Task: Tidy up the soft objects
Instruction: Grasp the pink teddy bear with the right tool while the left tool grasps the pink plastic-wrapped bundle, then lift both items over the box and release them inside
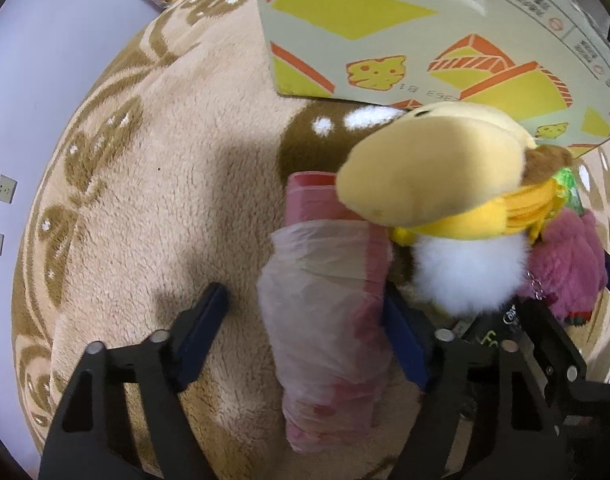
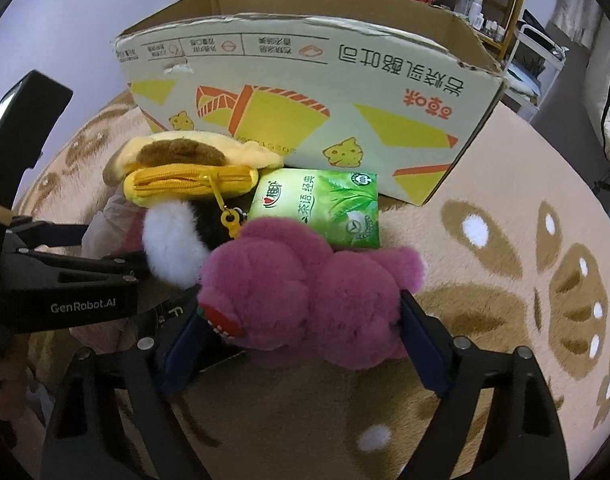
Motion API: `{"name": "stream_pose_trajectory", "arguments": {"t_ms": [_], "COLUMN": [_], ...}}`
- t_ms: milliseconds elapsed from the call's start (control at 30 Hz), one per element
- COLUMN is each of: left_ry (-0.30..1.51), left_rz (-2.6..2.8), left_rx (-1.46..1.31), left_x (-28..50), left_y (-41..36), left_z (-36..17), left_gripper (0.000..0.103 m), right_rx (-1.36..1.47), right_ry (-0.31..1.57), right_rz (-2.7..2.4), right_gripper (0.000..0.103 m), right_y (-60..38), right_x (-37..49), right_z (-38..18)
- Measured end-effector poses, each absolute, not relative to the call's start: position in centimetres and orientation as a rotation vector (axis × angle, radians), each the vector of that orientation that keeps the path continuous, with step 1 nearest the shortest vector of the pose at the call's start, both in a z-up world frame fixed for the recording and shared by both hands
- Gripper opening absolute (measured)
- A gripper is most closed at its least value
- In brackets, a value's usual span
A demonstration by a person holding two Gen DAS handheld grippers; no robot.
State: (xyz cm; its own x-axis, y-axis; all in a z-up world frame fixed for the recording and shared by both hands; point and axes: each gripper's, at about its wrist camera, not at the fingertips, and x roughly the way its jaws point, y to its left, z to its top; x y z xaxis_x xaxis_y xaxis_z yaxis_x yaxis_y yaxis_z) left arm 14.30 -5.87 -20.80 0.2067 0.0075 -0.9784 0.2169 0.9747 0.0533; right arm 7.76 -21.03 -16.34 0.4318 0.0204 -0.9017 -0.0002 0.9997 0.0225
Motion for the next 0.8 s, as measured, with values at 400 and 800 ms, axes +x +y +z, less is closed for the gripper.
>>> {"name": "stream_pose_trajectory", "arguments": {"t_ms": [400, 800], "left_ry": [1.307, 1.188], "left_rz": [-0.181, -0.195], "left_rx": [0.189, 0.132], "left_x": [12.8, 10.8], "left_y": [-5.6, -4.0], "left_z": [-18.4, -14.4], "left_gripper": [0.026, 0.018], "right_rx": [0.043, 0.129], "right_ry": [1.066, 0.979], "right_rz": [0.02, -0.012], "right_gripper": [0.091, 0.091], "right_y": [-22.3, -24.7], "right_x": [6.2, 4.4], "right_z": [-14.3, -11.2]}}
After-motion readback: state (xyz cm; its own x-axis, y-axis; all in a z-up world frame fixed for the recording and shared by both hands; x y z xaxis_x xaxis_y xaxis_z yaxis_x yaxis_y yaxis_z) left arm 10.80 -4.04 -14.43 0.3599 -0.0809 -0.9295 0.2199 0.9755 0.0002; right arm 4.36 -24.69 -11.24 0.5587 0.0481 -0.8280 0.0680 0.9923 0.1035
